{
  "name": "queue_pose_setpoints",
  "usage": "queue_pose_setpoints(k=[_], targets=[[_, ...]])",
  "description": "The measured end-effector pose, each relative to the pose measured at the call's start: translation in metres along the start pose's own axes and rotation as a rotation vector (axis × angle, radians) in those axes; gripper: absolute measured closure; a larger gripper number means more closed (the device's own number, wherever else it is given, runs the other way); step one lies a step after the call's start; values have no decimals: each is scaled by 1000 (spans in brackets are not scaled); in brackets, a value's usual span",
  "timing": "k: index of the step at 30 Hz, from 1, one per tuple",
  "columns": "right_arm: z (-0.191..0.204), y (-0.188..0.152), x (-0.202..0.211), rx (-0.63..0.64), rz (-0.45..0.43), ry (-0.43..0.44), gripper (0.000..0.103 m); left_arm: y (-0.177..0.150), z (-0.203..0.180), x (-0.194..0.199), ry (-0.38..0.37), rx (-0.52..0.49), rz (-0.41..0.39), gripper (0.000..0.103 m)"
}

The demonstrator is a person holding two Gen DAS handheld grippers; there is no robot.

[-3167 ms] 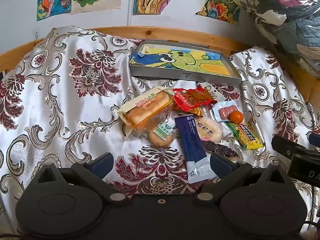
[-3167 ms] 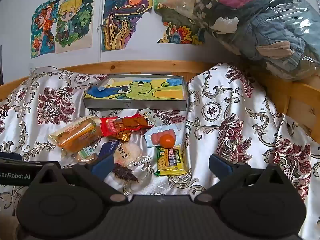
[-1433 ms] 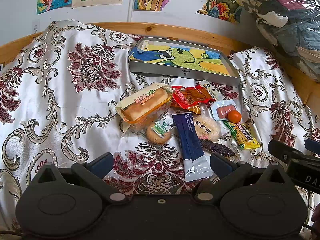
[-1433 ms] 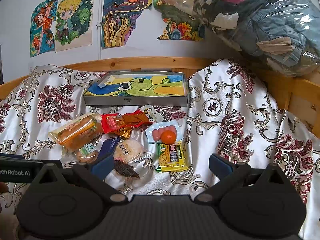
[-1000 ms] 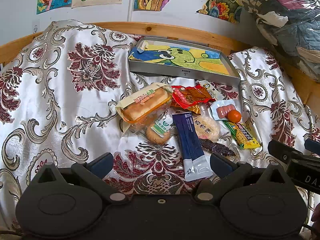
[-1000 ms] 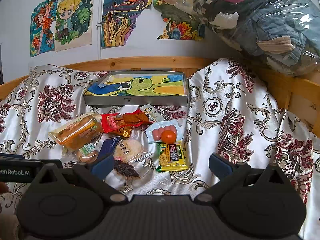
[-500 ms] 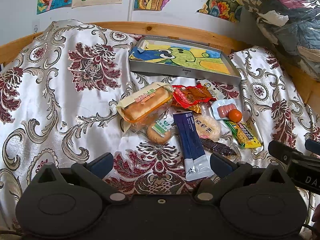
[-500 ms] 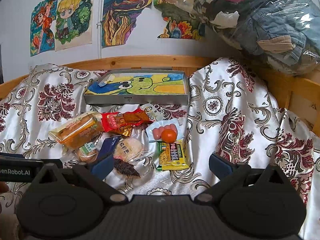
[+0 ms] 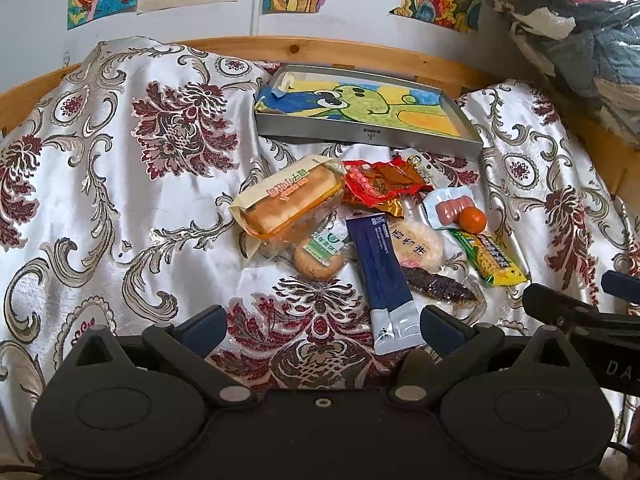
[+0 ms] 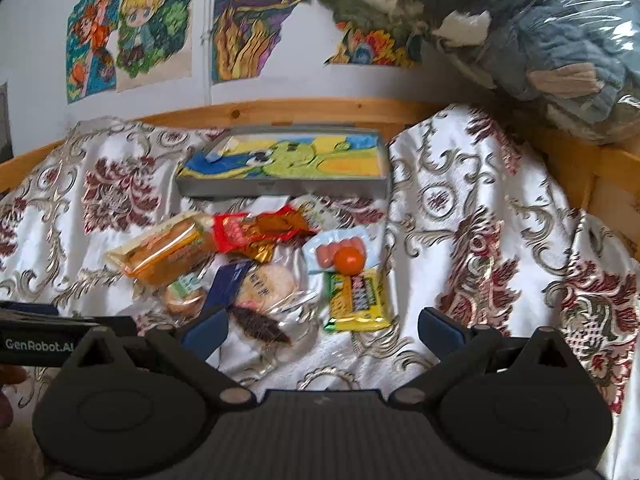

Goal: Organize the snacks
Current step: 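Move the left tool to the blue tube pack while the right tool approaches the yellow snack bar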

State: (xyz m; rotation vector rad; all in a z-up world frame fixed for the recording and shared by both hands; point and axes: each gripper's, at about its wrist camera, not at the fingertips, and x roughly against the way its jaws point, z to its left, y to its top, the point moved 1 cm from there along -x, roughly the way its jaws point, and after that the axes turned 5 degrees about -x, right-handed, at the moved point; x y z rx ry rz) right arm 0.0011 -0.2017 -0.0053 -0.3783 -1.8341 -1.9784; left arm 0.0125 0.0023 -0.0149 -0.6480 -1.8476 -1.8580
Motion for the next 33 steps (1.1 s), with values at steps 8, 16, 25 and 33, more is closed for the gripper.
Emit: queue_pose_setpoints(k=[8,16,25,33], targets=[[7,15,-4,76,6,32,0,18,2,-12,-7,-10,14,1],[-12,35,-32,162,31,20,0,33,-8,-43,-44,-53,56,1],[-27,35,-72,176,80,23,0,48,-19,-92,-74,-60,125,1],[-31,33,-115,164,129,36,4,46,-21,-126,-83,-43,210,8]])
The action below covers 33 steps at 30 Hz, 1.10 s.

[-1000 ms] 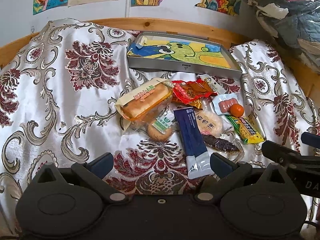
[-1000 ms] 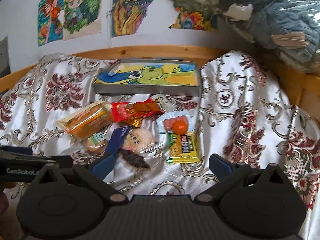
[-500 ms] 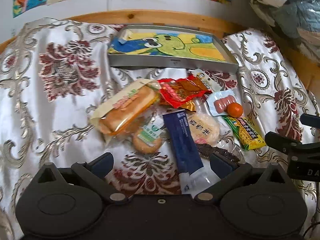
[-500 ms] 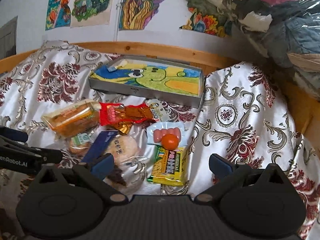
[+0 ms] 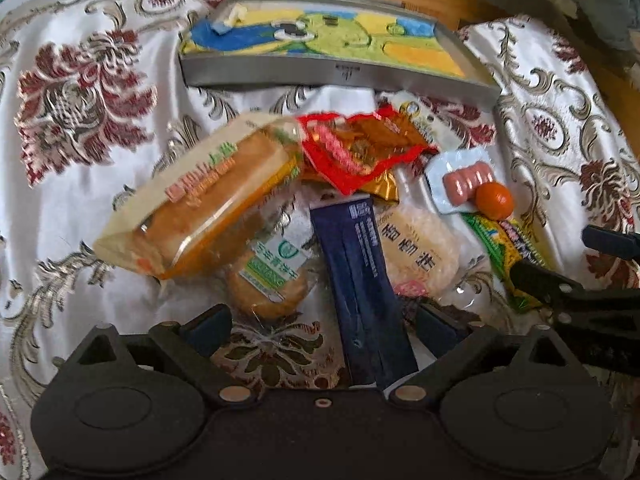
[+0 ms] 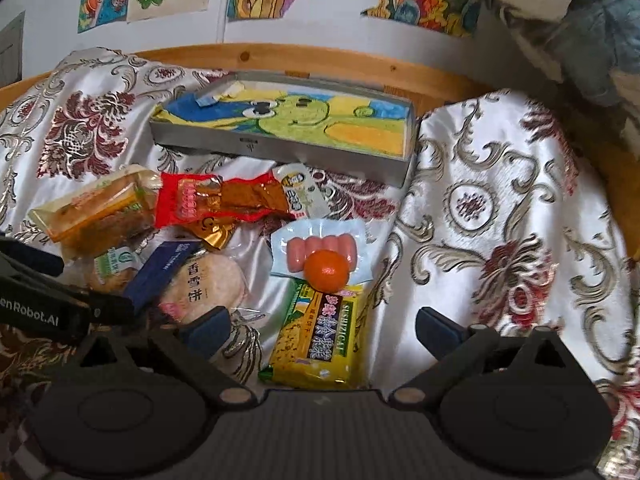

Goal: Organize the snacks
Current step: 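Move the left tool to the blue tube pack while the right tool approaches the yellow snack bar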

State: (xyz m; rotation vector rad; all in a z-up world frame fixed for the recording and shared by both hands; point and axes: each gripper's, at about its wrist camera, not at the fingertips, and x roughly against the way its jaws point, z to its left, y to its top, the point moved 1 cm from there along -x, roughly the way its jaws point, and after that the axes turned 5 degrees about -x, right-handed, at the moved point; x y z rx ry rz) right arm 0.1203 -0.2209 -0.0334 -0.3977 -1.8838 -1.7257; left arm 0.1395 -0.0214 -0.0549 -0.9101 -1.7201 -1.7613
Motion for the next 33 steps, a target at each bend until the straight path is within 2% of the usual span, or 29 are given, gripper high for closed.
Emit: queue_pose_setpoints(k=[3,9,13,17,21,24,29,33], targets=[[-1,-1,-14,-12,23,15,9,0,0,-7,-19,-4,17,13],[-5,-4,-33,-64,73,57,20,0,4,-12,-49,41,9,15],[-8,-5,-41,-97,94,72,20,-1,3,-14,-62,56,1,16],[-14,-6,-48,-158,123,84,20,-3,-1,-11,-79,45,6,22],[-10,-7,-44,-136,107,86,24,-5,-6,-9,-109,40,12,22],[-8,-6,-40,-119,97,96,24,-4,-3,-12,-103,59,12,21],[-15,-4,-44,-178,104,120,22,-1,8,-15,-87,118,6,20],[-16,-1,-47,-172,74,134,21,-1,8,-13,-91,115,4,20]])
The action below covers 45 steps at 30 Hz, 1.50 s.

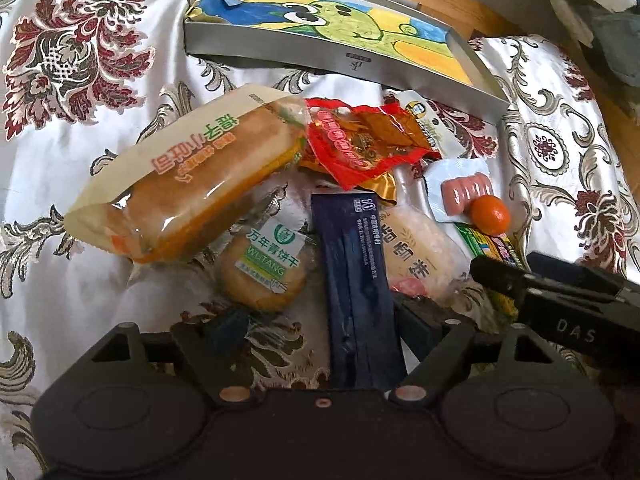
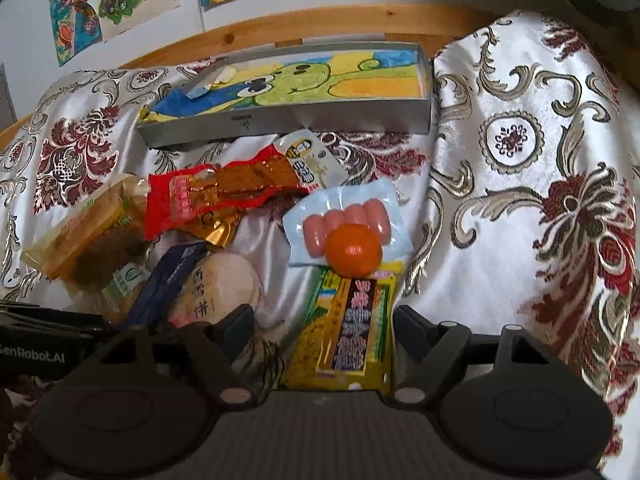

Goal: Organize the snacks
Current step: 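Move the left tool to the blue tube pack while the right tool approaches the yellow snack bar, then close the left tool on the blue pack while the right tool grasps the yellow bar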

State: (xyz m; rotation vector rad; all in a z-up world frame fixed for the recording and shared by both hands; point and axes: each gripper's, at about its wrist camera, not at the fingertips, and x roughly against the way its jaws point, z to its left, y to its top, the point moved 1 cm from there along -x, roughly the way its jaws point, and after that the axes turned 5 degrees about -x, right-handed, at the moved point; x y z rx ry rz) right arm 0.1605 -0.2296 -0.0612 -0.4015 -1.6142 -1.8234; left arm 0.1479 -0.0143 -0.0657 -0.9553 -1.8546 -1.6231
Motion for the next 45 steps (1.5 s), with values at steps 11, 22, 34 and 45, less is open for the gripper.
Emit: queue_pose_setpoints(k=[11,22,34,45], targets=[[4,0,0,11,-3,17,23,-3,-9,0,-84,-30,-9,20],[-5,-7,-4,-63,52,60,37,-7,0,1,-90,30,3,46],[3,-10,-13,-31,60,20,40,-3,1,-5,-79,37,-1,56],[19,-20,13,24,59,-6,51,-4,-11,13,-78,-36,-34,72]])
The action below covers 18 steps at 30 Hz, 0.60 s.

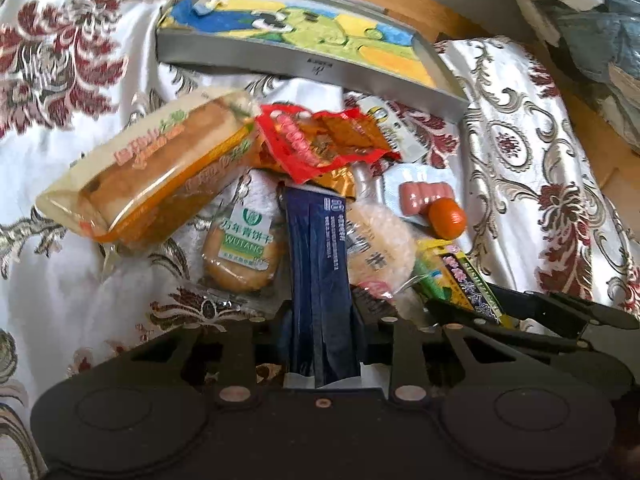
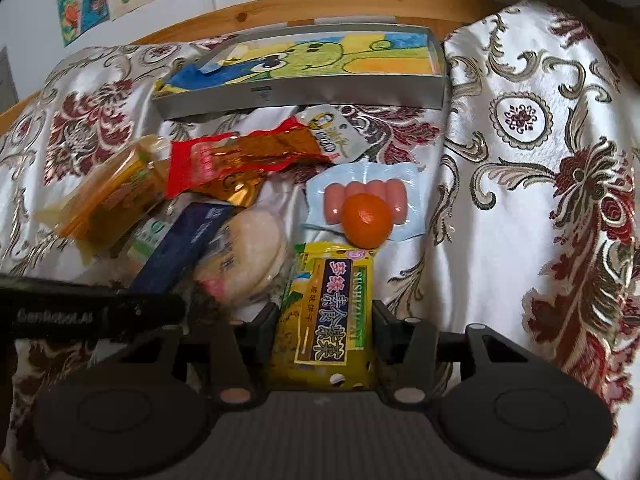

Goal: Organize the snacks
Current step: 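Close the left tool on the blue pack while the right tool grasps the yellow bar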

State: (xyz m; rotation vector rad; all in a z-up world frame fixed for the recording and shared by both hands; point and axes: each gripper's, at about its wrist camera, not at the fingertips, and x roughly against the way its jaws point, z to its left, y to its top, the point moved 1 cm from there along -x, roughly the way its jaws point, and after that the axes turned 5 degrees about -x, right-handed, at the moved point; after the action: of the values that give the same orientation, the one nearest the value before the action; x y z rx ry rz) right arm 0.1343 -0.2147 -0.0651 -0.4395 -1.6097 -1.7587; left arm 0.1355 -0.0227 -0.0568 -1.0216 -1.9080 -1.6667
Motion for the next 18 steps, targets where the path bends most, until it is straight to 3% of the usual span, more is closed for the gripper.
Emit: queue_pose_setpoints(k=[6,18], targets=[[20,-6,20,129,-52,-48,53,2,-16,16,-9,-71,-44,73],[31,-11,50,238,-145,-121,53,3,-27,38,-43,-79,-73,73]])
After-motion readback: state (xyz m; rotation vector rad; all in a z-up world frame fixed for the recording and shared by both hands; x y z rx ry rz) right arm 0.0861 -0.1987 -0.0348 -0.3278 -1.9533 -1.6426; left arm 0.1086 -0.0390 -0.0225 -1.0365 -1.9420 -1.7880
